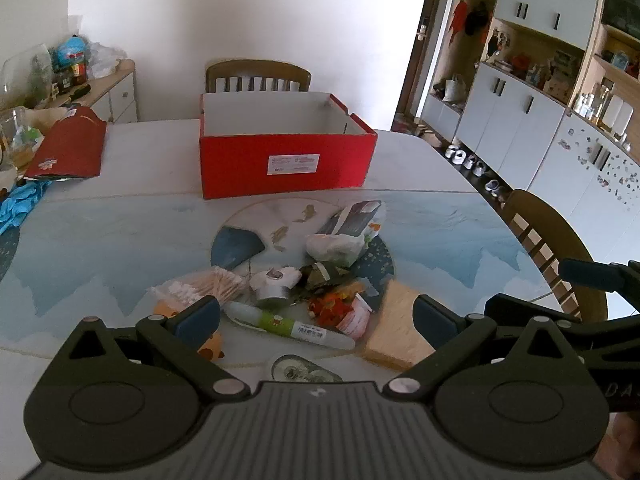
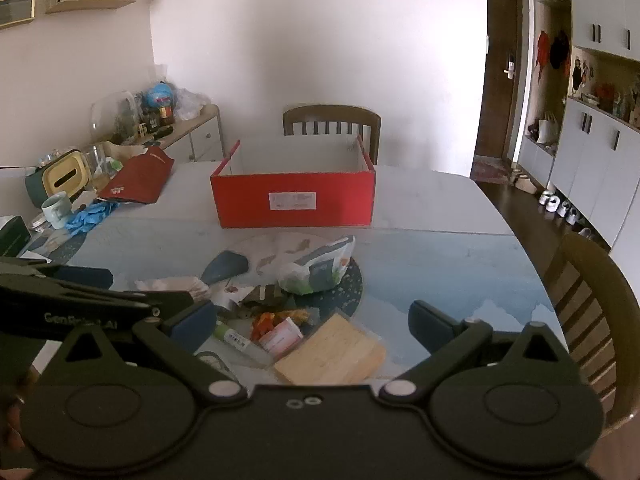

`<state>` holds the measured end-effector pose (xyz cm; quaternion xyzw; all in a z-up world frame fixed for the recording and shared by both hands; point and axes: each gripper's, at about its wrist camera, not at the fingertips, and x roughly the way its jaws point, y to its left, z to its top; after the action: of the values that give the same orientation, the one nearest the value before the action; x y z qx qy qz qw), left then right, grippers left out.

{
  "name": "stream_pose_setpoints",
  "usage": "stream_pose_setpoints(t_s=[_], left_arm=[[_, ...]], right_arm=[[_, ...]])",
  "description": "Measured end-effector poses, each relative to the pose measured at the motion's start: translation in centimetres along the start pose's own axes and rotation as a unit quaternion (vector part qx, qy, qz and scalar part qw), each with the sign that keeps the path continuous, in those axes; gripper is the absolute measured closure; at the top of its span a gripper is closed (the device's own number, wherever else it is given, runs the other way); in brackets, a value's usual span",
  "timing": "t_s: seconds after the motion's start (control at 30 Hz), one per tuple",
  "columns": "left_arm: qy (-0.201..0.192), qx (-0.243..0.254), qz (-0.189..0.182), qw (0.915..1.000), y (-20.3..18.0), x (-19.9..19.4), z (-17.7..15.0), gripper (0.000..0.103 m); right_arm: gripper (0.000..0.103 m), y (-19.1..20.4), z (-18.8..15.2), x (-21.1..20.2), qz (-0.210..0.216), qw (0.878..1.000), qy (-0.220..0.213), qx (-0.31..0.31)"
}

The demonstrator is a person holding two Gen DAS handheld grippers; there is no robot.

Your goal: Organize objects

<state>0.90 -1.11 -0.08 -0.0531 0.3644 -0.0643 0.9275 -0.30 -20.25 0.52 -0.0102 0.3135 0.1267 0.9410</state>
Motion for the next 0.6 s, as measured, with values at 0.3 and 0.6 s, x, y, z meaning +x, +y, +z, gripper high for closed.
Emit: stream_pose_setpoints(t_s=[0.3,0.6], left_arm=[[-0.005,0.01,0.009,0.9999,-0.5,0.1,0.3,0.0],[0.001,0.033,0.022,0.9992,2.0,2.2,0.4,0.0]], right_arm=[[0.001,-0.4,0.1,0.3,0.004,1.0,-0.001,-0.011],[0.001,-0.2,0.2,2.9,-0.005,1.0,0.021,-0.014]])
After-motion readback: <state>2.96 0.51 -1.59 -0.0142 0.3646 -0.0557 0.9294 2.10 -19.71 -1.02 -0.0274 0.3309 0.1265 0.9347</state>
